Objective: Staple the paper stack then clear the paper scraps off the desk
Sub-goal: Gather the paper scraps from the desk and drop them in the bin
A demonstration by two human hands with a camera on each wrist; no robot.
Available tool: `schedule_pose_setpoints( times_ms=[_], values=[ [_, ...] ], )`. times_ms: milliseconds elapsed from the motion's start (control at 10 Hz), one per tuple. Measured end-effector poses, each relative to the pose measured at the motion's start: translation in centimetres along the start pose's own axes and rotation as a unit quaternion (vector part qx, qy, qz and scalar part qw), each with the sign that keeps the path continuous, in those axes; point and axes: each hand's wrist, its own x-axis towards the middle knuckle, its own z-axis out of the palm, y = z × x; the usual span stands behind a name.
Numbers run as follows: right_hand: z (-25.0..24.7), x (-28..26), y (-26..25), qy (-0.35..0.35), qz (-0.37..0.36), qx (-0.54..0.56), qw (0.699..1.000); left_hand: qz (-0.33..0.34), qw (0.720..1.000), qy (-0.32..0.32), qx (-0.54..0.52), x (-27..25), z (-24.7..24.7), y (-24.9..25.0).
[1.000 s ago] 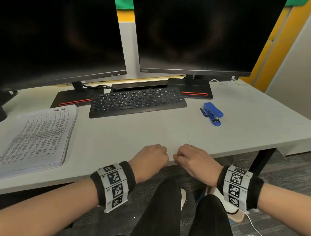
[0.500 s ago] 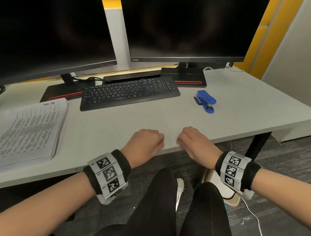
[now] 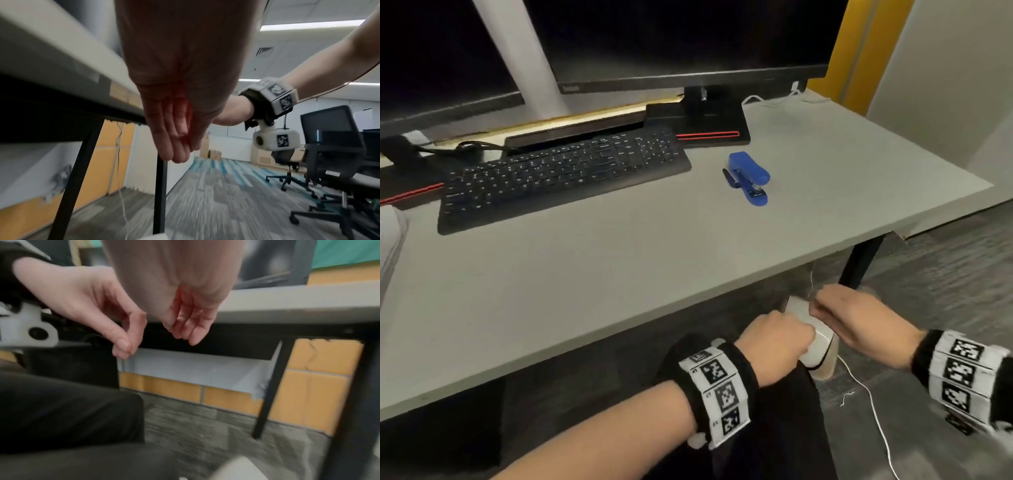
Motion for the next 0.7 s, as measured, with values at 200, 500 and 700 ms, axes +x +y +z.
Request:
schedule_pose_setpoints(
  times_ms=[200,500,700],
  values=[
    [5.6,1.3,10.1,-0.013,0.203,0.052,0.978,-0.149,0.983,-0.092,-0.050,9.8,6.9,-4.1],
    [16.5,6.0,18.5,-0.137,0.300,0.114,0.937,-0.176,0.958,-0.124,-0.192,21.7,15.4,-7.3],
    [23.0,6.7,21.5,-0.166,0.321,0.142,0.922,-0.203,0.933,-0.180,-0.236,24.9,20.2,-8.2]
  ],
)
